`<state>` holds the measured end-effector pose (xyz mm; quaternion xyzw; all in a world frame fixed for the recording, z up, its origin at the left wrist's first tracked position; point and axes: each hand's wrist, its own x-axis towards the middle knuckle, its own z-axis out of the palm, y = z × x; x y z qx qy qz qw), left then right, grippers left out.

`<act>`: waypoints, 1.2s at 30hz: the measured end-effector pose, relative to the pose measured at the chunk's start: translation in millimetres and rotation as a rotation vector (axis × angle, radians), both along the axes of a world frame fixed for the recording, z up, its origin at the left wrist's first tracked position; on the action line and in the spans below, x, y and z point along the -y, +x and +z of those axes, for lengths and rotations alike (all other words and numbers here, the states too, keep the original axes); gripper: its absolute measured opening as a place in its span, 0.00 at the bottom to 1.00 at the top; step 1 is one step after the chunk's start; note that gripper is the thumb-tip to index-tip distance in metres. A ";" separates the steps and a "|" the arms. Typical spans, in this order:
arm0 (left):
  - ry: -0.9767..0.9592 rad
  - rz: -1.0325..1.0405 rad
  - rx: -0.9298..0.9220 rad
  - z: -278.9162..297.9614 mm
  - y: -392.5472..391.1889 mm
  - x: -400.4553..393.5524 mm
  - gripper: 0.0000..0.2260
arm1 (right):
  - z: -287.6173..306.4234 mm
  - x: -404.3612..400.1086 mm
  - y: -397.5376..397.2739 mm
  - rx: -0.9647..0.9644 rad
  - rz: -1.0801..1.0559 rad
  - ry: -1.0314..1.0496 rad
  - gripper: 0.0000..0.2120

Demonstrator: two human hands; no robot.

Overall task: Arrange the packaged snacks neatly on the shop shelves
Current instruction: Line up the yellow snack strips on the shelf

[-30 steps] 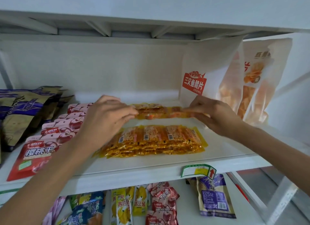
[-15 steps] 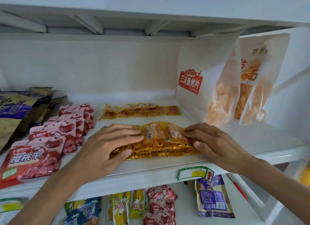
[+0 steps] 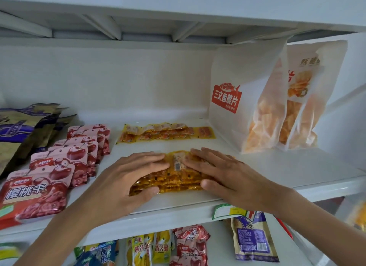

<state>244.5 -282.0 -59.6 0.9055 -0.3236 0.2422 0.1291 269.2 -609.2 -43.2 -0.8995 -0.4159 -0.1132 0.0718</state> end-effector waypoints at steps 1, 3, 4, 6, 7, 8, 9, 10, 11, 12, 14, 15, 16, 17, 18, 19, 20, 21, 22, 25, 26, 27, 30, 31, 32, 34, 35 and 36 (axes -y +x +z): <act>0.005 -0.006 -0.001 -0.3 0.4 -0.1 0.22 | -5.3 1.8 -0.2 0.013 0.003 0.013 0.25; 0.026 -0.008 0.018 -1.2 1.2 0.3 0.21 | -11.2 5.4 -1.4 0.012 0.003 0.029 0.25; 0.025 -0.008 0.016 -1.7 1.3 0.3 0.21 | -10.8 5.5 -2.6 -0.001 0.003 0.027 0.25; 0.003 -0.023 -0.001 -1.9 1.7 0.5 0.21 | -5.8 4.5 -2.6 -0.039 0.010 0.017 0.26; -0.004 -0.033 -0.004 -2.0 2.1 0.6 0.21 | -1.1 4.6 -2.1 -0.066 0.013 0.002 0.25; -0.007 -0.038 -0.001 -2.6 2.2 0.7 0.21 | 4.4 5.4 -1.4 -0.083 0.021 -0.011 0.24; -0.008 -0.036 0.007 -3.3 2.6 0.8 0.21 | 11.5 5.7 -0.3 -0.091 0.033 -0.009 0.24; -0.011 -0.034 0.020 -3.9 3.2 0.9 0.21 | 20.6 5.0 -0.4 -0.106 0.040 0.028 0.24; -0.014 -0.032 0.030 -5.0 3.9 0.8 0.21 | 30.7 1.9 1.6 -0.136 0.049 0.114 0.23; -0.016 -0.032 0.038 -6.1 4.5 0.5 0.21 | 39.9 -4.2 7.5 -0.158 0.062 0.230 0.23; -0.019 -0.030 0.064 -7.3 5.6 -0.5 0.21 | 55.1 -21.7 37.7 -0.084 0.069 0.339 0.21; -0.021 -0.029 0.072 -7.4 5.6 -0.8 0.21 | 59.6 -31.6 62.9 -0.015 0.047 0.287 0.20; -0.022 -0.032 0.072 -7.1 6.0 -1.1 0.21 | 62.8 -42.6 91.5 0.025 0.010 0.189 0.19; -0.019 -0.037 0.068 -6.9 6.1 -1.4 0.22 | 64.1 -53.7 120.9 0.017 -0.038 0.070 0.18; -0.014 -0.040 0.068 -6.3 6.0 -1.7 0.22 | 64.1 -64.8 149.6 -0.028 -0.090 -0.037 0.19; -0.011 -0.041 0.071 -5.4 6.0 -1.8 0.22 | 61.9 -75.3 176.6 -0.075 -0.140 -0.120 0.21; -0.011 -0.041 0.070 -4.3 5.7 -1.5 0.22 | 57.3 -85.0 200.2 -0.107 -0.190 -0.187 0.23; -0.013 -0.039 0.060 -3.0 5.3 -0.9 0.22 | 52.2 -93.6 220.0 -0.120 -0.234 -0.237 0.25; -0.019 -0.037 0.043 -1.7 4.7 -0.3 0.22 | 48.0 -101.5 232.9 -0.125 -0.264 -0.269 0.26; -0.033 -0.032 -0.013 -0.9 2.5 -1.5 0.23 | 34.7 -115.1 250.5 -0.083 -0.253 -0.270 0.22; -0.035 -0.032 -0.021 -1.0 2.5 -1.6 0.23 | 33.7 -116.3 250.9 -0.046 -0.250 -0.238 0.19; -0.036 -0.033 -0.029 -1.3 2.3 -1.6 0.22 | 34.2 -116.5 251.0 -0.015 -0.247 -0.198 0.17; -0.064 -0.047 -0.064 0.3 1.1 -3.5 0.21 | 41.1 -115.5 244.0 0.007 -0.266 -0.078 0.09; -0.078 -0.053 -0.083 1.7 -0.1 -3.9 0.21 | 43.8 -113.3 241.1 0.004 -0.290 -0.042 0.08; -0.097 -0.063 -0.095 3.3 -1.9 -3.6 0.22 | 48.2 -110.5 237.1 0.021 -0.318 -0.014 0.08; -0.164 -0.077 -0.101 7.9 -7.4 -1.5 0.24 | 61.2 -104.4 228.8 0.094 -0.368 0.049 0.09; -0.206 -0.075 -0.104 10.1 -10.1 -1.3 0.25 | 69.7 -102.1 223.1 0.122 -0.385 0.092 0.09; -0.248 -0.063 -0.103 12.6 -13.8 -1.1 0.26 | 78.8 -100.5 217.2 0.147 -0.391 0.122 0.09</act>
